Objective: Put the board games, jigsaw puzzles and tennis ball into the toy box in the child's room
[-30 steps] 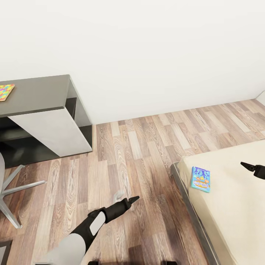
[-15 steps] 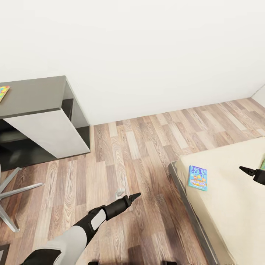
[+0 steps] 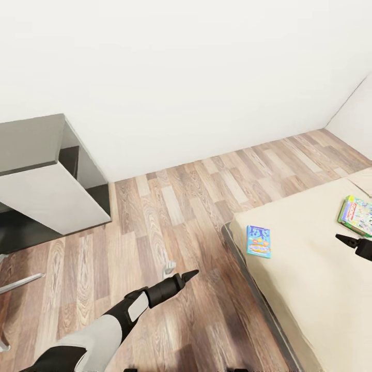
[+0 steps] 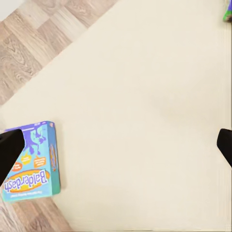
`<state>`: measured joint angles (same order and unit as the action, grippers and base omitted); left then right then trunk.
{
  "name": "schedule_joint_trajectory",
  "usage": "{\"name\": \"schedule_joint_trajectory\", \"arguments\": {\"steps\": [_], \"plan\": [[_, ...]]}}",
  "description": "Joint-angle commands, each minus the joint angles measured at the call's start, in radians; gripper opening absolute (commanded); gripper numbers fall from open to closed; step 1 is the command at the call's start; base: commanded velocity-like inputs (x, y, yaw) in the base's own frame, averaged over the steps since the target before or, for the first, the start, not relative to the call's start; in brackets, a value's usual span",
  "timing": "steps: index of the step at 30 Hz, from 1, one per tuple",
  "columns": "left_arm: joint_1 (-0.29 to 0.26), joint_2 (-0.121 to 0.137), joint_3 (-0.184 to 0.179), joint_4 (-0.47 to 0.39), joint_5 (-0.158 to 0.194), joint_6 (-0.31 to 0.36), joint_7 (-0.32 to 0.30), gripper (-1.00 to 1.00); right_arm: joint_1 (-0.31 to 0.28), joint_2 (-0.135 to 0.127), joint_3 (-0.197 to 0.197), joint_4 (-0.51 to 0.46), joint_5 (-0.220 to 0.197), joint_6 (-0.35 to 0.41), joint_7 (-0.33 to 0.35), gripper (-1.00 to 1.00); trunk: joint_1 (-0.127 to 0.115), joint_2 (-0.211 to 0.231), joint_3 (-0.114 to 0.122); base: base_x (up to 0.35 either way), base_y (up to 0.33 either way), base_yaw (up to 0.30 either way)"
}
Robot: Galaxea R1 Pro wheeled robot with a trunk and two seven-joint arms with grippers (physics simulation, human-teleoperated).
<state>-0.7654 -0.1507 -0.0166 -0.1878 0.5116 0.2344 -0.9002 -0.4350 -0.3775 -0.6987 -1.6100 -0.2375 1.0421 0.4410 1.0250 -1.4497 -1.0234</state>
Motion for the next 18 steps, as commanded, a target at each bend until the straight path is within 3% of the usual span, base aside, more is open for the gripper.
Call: {"name": "schedule_joint_trajectory", "arguments": {"steps": [1, 10, 18], "plan": [[0.000, 0.000, -0.002, 0.000, 0.008, 0.010, -0.002, 1.00, -0.001, 0.000, -0.001, 0.000, 0.003, 0.005, 0.006, 1.00, 0.000, 0.000, 0.000, 0.000, 0.000, -0.263], [-0.001, -0.001, -0.012, -0.030, -0.030, -0.005, -0.015, 1.00, -0.001, 0.003, -0.002, -0.002, 0.004, 0.005, 0.005, 1.00, 0.000, 0.000, 0.004, 0.000, 0.000, -0.268], [0.026, 0.001, -0.031, -0.126, -0.052, 0.016, -0.106, 1.00, -0.001, 0.003, -0.002, -0.002, 0.004, 0.005, 0.004, 1.00, 0.000, 0.000, 0.008, 0.000, 0.000, -0.272]]}}
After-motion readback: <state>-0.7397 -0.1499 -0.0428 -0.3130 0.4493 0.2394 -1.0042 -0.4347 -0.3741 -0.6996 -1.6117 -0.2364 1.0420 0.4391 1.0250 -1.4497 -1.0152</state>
